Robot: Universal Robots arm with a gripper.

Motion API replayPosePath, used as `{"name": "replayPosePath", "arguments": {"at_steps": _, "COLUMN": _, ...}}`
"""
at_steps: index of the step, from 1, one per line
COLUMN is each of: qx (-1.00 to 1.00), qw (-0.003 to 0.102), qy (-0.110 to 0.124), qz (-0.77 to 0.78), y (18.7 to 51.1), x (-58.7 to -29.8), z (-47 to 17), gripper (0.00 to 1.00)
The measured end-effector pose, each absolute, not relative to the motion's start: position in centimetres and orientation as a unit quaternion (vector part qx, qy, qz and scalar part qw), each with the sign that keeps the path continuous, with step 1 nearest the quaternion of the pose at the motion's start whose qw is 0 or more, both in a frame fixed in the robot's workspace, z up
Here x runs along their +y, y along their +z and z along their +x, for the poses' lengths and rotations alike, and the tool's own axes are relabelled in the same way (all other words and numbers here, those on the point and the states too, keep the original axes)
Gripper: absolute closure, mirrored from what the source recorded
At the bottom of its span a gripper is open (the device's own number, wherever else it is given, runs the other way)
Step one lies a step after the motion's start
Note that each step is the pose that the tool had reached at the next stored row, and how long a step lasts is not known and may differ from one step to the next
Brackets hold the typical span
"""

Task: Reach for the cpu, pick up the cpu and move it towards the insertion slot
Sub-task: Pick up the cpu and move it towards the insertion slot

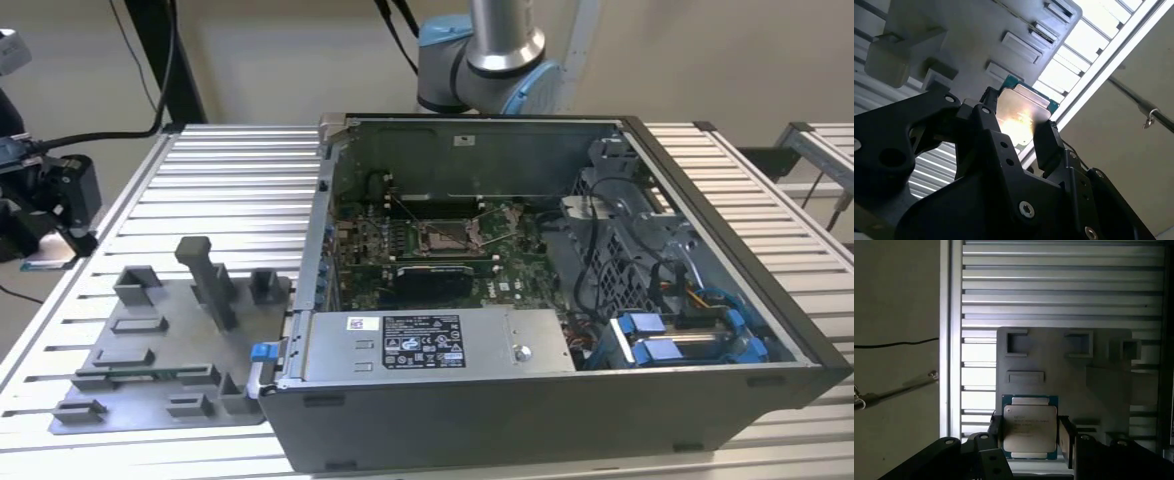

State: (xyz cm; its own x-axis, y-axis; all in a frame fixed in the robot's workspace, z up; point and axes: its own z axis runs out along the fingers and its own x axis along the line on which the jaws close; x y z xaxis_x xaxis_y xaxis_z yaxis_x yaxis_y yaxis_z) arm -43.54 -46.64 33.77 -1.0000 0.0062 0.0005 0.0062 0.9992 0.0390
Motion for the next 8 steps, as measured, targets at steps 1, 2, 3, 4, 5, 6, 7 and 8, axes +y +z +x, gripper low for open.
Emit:
{"name": "replayPosePath", "arguments": {"at_steps": 1, "qx": -1.0, "qw": 0.0, "qy": -0.019, "qz": -0.003, "y": 33.83, "x": -46.64, "z": -43.54, "gripper": 1.0}}
{"name": "replayPosePath", "arguments": {"at_steps": 2, "qx": -1.0, "qw": 0.0, "qy": -0.019, "qz": -0.003, "y": 33.91, "x": -46.64, "z": -43.54, "gripper": 1.0}}
{"name": "replayPosePath", "arguments": {"at_steps": 3, "qx": -1.0, "qw": 0.0, "qy": -0.019, "qz": -0.003, "y": 34.01, "x": -46.64, "z": -43.54, "gripper": 1.0}}
{"name": "replayPosePath", "arguments": {"at_steps": 4, "qx": -1.0, "qw": 0.0, "qy": -0.019, "qz": -0.003, "y": 34.12, "x": -46.64, "z": -43.54, "gripper": 1.0}}
{"name": "replayPosePath", "arguments": {"at_steps": 5, "qx": -1.0, "qw": 0.0, "qy": -0.019, "qz": -0.003, "y": 34.24, "x": -46.64, "z": -43.54, "gripper": 1.0}}
{"name": "replayPosePath", "arguments": {"at_steps": 6, "qx": -1.0, "qw": 0.0, "qy": -0.019, "qz": -0.003, "y": 34.38, "x": -46.64, "z": -43.54, "gripper": 1.0}}
{"name": "replayPosePath", "arguments": {"at_steps": 7, "qx": -1.0, "qw": 0.0, "qy": -0.019, "qz": -0.003, "y": 34.54, "x": -46.64, "z": -43.54, "gripper": 1.0}}
{"name": "replayPosePath", "arguments": {"at_steps": 8, "qx": -1.0, "qw": 0.0, "qy": -0.02, "qz": -0.003, "y": 34.7, "x": -46.64, "z": -43.54, "gripper": 1.0}}
